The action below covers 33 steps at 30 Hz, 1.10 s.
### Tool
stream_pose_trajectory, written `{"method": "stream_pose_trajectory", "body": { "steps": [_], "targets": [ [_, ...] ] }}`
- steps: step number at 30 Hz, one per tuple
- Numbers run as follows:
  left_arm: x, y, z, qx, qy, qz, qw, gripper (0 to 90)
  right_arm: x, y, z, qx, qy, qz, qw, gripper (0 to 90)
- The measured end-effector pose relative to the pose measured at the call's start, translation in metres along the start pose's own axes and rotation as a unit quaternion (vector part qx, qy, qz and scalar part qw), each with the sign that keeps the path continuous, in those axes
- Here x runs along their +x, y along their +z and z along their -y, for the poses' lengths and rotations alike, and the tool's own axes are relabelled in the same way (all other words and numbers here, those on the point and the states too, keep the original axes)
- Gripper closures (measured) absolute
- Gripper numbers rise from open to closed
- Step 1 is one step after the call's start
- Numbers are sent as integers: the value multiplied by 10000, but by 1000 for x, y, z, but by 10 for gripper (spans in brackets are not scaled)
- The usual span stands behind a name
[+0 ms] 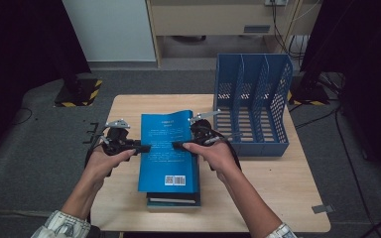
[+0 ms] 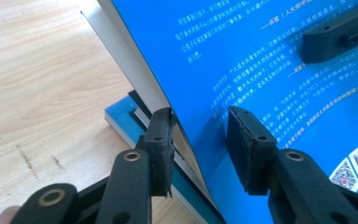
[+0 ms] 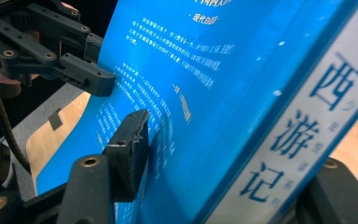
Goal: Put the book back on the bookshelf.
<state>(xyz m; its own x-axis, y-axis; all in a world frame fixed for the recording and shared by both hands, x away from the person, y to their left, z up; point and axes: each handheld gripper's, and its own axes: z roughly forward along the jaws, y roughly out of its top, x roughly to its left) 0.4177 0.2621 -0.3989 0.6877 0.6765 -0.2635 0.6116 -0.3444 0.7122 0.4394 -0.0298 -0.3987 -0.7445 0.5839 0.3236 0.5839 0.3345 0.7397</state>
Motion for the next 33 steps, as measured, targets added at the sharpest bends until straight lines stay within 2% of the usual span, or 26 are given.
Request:
{"method": "stream_pose_trajectory", "body": {
  "steps": [5, 11, 16, 20, 33],
  "targets": [
    [7, -6, -9, -108, -36, -4, 9999, 658, 1, -2, -13, -60, -90, -11, 9999, 470],
    [11, -12, -17, -158, 48, -20, 9999, 679, 2, -4, -25, -112, -267, 50, 9996, 494],
    [11, -16, -25, -99, 153, -98, 9998, 690, 4, -7, -33, -176, -481, 98, 9986, 509],
    [10, -19, -31, -27, 234, -148, 9996, 694, 5, -8, -36, -231, -532, 129, 9982, 517],
    [11, -22, -44, -77, 296, -204, 9993, 703, 5, -13, -45, -470, -585, 321, 9967, 548]
  ]
}}
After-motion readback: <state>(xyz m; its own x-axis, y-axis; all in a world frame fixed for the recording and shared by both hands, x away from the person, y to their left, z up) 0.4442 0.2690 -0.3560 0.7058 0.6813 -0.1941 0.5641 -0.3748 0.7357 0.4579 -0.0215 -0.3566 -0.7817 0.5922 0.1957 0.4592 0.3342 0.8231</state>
